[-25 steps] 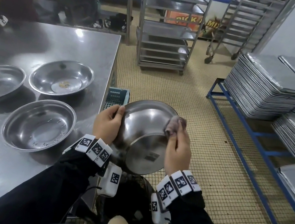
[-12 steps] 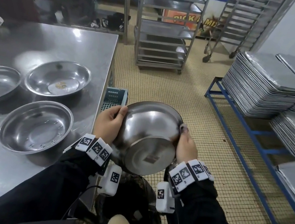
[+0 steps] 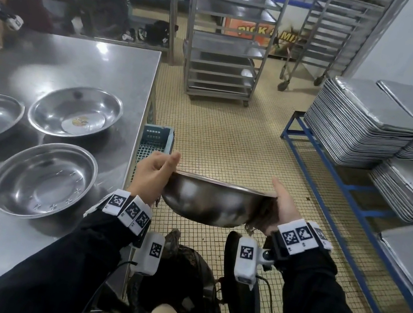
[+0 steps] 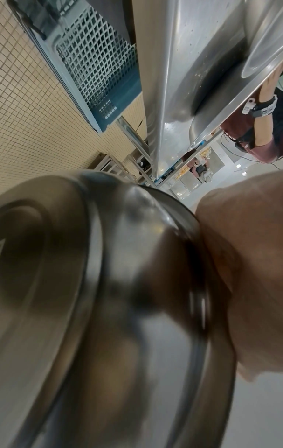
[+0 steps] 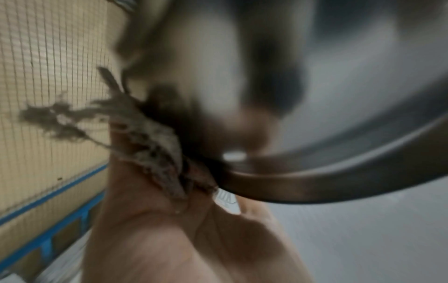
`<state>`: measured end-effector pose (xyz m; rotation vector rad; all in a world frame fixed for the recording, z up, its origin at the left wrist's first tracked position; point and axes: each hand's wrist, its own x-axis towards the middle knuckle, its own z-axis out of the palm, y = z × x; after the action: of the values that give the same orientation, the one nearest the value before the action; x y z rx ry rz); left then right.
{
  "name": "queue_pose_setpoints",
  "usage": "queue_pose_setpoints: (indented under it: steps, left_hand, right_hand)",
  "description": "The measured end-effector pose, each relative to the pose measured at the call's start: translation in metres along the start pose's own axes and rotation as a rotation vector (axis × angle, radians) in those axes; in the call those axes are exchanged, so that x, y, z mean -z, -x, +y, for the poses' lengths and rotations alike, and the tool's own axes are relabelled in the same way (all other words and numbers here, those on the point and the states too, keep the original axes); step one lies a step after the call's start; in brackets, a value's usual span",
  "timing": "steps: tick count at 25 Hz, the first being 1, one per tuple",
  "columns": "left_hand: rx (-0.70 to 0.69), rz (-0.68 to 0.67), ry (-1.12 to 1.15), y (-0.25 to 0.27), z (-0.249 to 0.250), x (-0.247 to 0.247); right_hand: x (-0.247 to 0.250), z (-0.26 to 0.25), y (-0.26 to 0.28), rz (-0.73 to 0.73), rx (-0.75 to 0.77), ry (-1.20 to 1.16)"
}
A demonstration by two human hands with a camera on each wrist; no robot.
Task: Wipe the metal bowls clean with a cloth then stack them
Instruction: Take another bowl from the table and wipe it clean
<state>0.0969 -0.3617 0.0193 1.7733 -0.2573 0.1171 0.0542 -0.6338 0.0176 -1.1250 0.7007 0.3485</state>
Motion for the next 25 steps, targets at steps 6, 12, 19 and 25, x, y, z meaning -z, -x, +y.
queue_pose_setpoints:
  steps: [6, 12, 19, 25]
  left_hand:
    - [0.01, 0.099, -0.044, -0.004, 0.002, 0.009]
    - [0.103, 0.085, 0.282, 0.001, 0.005, 0.001]
    - [0.304, -0.168, 0.247, 0.026, -0.003, -0.012]
    - [0.404, 0.134, 0.282, 0.019, -0.005, 0.011]
  right_hand:
    - [-0.023, 0.01, 0.01, 0.24, 0.083, 0.538]
    - [-0.054, 0.029, 0.015, 0.467, 0.341, 0.258]
    - [-0.08, 0.031, 0.013, 0.377, 0.527, 0.044]
    - [-0.074, 0.034, 0.001, 0.317, 0.474, 0.185]
